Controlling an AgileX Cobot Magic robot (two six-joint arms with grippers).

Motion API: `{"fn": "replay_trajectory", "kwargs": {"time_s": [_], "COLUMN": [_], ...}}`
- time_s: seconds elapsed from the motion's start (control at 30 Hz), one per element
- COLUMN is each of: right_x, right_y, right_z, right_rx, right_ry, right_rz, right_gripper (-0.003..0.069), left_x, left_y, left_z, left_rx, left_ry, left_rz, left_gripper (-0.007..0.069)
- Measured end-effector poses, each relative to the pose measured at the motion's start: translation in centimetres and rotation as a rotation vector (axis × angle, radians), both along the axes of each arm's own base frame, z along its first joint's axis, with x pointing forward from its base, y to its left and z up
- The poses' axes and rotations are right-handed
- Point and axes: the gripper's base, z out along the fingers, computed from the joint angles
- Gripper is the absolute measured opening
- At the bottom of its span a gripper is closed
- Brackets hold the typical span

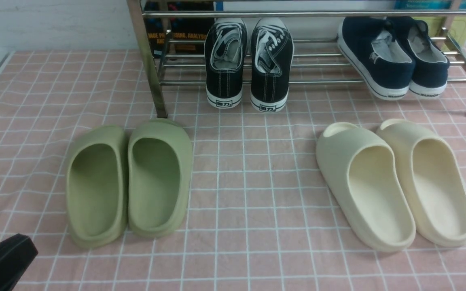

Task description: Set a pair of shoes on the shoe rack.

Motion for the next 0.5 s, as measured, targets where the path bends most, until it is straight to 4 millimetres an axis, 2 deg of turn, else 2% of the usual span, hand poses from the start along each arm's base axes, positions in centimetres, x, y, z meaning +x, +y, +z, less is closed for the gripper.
{"fn": "replay_trajectory", "kwargs": {"time_s": [0.13,0.27,0.43,0.5], "right_x": [0.0,0.0,0.0,0.0], "right_y": [0.0,0.0,0.0,0.0], "right_z": [0.0,0.0,0.0,0.0], "right_rx": [0.0,0.0,-0.001,-0.001], "right_ry": [0.0,0.0,0.0,0.0], "right_rz": [0.0,0.0,0.0,0.0], "right_gripper": [0.024,0.024,0.024,0.024], "left_x": [0.0,-0.1,0.2,0.8], "left_y": [0.0,0.0,0.3,0.3], "left_z": [0.0,-0.8,-4.1,-7.1], "left_rx": [0.0,-0.002,0.022,0.059], "left_ry": [0.0,-0.004,0.038,0.111], "left_rz": [0.0,0.002,0.081,0.143], "left_gripper": [0.0034,0.0037,0.004,0.0041]}}
